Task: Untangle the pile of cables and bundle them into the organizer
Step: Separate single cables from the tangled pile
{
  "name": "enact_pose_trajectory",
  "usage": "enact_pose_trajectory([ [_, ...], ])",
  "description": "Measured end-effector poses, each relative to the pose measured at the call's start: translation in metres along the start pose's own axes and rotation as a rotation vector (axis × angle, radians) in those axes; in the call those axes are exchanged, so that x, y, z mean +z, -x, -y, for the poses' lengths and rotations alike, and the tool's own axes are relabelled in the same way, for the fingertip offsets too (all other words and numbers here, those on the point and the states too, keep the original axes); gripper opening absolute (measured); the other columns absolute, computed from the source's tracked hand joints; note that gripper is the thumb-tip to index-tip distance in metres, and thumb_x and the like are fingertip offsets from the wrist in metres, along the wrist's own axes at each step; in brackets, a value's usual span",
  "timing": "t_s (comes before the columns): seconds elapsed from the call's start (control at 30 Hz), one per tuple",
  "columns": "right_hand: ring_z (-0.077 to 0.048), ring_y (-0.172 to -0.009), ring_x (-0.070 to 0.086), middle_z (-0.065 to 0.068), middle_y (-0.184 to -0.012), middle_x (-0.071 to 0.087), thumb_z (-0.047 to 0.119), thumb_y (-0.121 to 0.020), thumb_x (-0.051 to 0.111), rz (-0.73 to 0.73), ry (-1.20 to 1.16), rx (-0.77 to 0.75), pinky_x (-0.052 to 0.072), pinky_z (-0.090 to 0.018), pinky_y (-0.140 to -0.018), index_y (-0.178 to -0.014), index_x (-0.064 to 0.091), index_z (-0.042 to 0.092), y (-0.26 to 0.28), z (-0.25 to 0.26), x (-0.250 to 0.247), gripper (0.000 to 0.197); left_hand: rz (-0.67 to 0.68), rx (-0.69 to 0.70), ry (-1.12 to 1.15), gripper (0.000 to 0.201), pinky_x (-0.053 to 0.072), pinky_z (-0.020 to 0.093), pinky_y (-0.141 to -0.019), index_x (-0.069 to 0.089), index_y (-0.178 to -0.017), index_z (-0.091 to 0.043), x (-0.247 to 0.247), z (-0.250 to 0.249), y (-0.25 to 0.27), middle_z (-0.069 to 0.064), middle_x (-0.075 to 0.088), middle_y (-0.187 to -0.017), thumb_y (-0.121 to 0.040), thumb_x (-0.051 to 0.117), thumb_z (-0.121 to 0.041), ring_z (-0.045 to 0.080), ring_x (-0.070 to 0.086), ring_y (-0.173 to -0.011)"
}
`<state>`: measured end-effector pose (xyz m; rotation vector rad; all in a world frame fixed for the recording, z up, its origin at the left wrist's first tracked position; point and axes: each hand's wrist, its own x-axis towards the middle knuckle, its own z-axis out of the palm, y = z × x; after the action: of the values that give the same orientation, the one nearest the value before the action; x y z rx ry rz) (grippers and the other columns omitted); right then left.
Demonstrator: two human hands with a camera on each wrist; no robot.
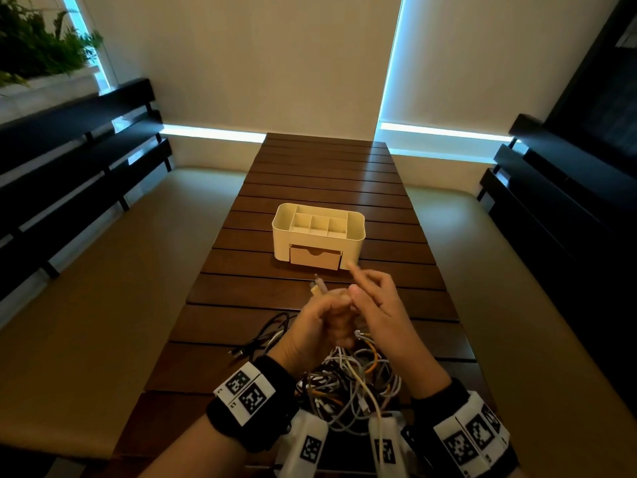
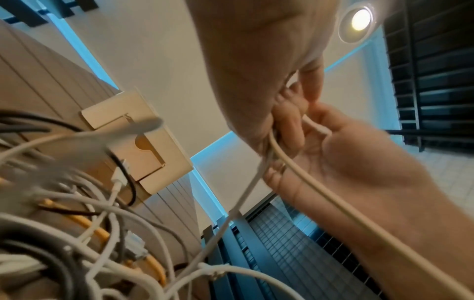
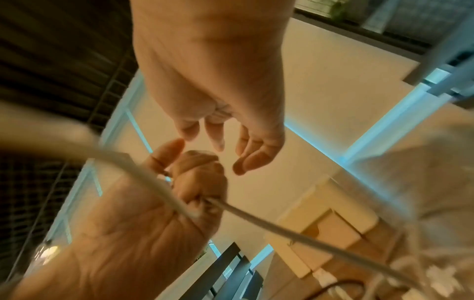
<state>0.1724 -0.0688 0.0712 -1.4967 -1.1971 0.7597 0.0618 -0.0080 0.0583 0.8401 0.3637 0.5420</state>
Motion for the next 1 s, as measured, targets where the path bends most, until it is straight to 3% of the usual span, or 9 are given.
enact_pose_trajectory([
  [0.07, -0.010, -0.103, 0.056, 0.007, -0.116, 0.051, 0.041, -0.093, 0.043, 0.112, -0.151, 0.077, 0.052, -0.025, -0.084, -0.130, 0.044, 0.032, 0.004, -0.006, 0.002, 0.039, -0.020, 0.045, -0.001, 0.034, 0.027, 0.015, -0.037, 0.040, -0.057, -0.016, 0.002, -0.007, 0.001, -0.008, 0.029, -0.044, -0.081, 0.057, -0.034, 0.006, 0.027, -0.036],
  [0.13, -0.021, -0.083, 0.058, -0.005, -0.097, 0.059, 0.051, -0.091, 0.041, 0.264, -0.245, 0.118, 0.049, -0.032, -0.074, -0.110, 0.055, 0.018, 0.007, -0.018, 0.005, 0.040, -0.010, 0.082, 0.019, 0.045, 0.021, 0.015, -0.037, 0.036, -0.053, -0.019, 0.005, -0.017, 0.001, -0.009, 0.028, -0.043, -0.091, 0.047, -0.041, 0.007, 0.019, -0.037],
  [0.23, -0.011, -0.064, 0.053, -0.004, -0.073, 0.055, 0.033, -0.094, 0.044, 0.431, -0.122, 0.130, 0.044, -0.024, -0.064, -0.086, 0.057, 0.005, 0.012, -0.036, 0.003, 0.032, -0.043, 0.174, 0.055, 0.047, 0.012, 0.018, -0.040, 0.034, -0.048, -0.022, 0.010, -0.036, 0.001, -0.010, 0.025, -0.042, -0.089, 0.036, -0.044, 0.011, 0.008, -0.043],
  [0.33, -0.001, -0.064, 0.057, 0.004, -0.074, 0.058, 0.011, -0.094, 0.049, 0.529, 0.023, 0.163, 0.047, -0.018, -0.066, -0.080, 0.057, 0.015, 0.017, -0.058, 0.003, 0.017, -0.089, 0.308, 0.114, 0.050, 0.012, 0.018, -0.038, 0.033, -0.046, -0.021, 0.008, -0.062, 0.003, -0.011, 0.026, -0.040, -0.089, 0.035, -0.047, 0.010, 0.011, -0.039],
  [0.53, 0.002, -0.087, 0.057, 0.012, -0.088, 0.058, 0.009, -0.088, 0.059, 0.442, 0.307, 0.092, 0.050, -0.022, -0.083, -0.084, 0.064, 0.022, 0.015, -0.086, -0.002, 0.015, -0.104, 0.537, 0.174, 0.061, 0.011, 0.017, -0.037, 0.034, -0.042, -0.021, 0.002, -0.106, 0.015, -0.008, 0.012, -0.045, -0.095, 0.025, -0.049, 0.010, 0.007, -0.040],
  [0.6, 0.003, -0.094, 0.052, 0.016, -0.096, 0.053, 0.008, -0.085, 0.063, 0.359, 0.392, 0.047, 0.046, -0.013, -0.087, -0.087, 0.070, 0.016, 0.013, -0.085, -0.003, 0.010, -0.121, 0.580, 0.152, 0.055, 0.010, 0.019, -0.037, 0.034, -0.043, -0.021, -0.004, -0.114, 0.020, -0.008, 0.011, -0.045, -0.090, 0.033, -0.048, 0.009, 0.006, -0.041],
  [0.73, 0.004, -0.085, 0.045, 0.023, -0.085, 0.049, 0.015, -0.084, 0.066, 0.115, 0.574, -0.098, 0.033, 0.000, -0.072, -0.093, 0.075, 0.017, 0.005, -0.082, -0.016, 0.013, -0.183, 0.378, -0.477, 0.041, 0.024, 0.019, -0.040, 0.043, -0.054, -0.021, -0.018, -0.101, 0.022, -0.010, 0.036, -0.046, -0.090, 0.053, -0.039, 0.007, 0.026, -0.040],
  [0.87, 0.004, -0.072, 0.058, 0.018, -0.074, 0.057, 0.009, -0.077, 0.072, -0.048, 0.430, -0.234, 0.042, -0.005, -0.064, -0.091, 0.075, 0.016, 0.003, -0.062, -0.019, 0.016, -0.107, 0.095, -1.118, 0.007, 0.041, 0.008, -0.061, 0.060, -0.082, -0.023, -0.020, -0.051, 0.010, -0.016, 0.058, -0.084, -0.088, 0.061, -0.026, -0.011, 0.051, -0.066],
  [1.0, -0.008, -0.073, 0.067, 0.003, -0.075, 0.068, 0.005, -0.075, 0.073, -0.214, 0.100, -0.178, 0.057, -0.026, -0.067, -0.085, 0.067, 0.020, 0.007, -0.040, -0.010, 0.019, -0.030, 0.012, -1.227, 0.035, 0.044, 0.010, -0.070, 0.060, -0.120, -0.037, -0.028, -0.009, -0.002, -0.015, 0.050, -0.129, -0.089, 0.063, -0.022, 0.008, 0.060, -0.103],
])
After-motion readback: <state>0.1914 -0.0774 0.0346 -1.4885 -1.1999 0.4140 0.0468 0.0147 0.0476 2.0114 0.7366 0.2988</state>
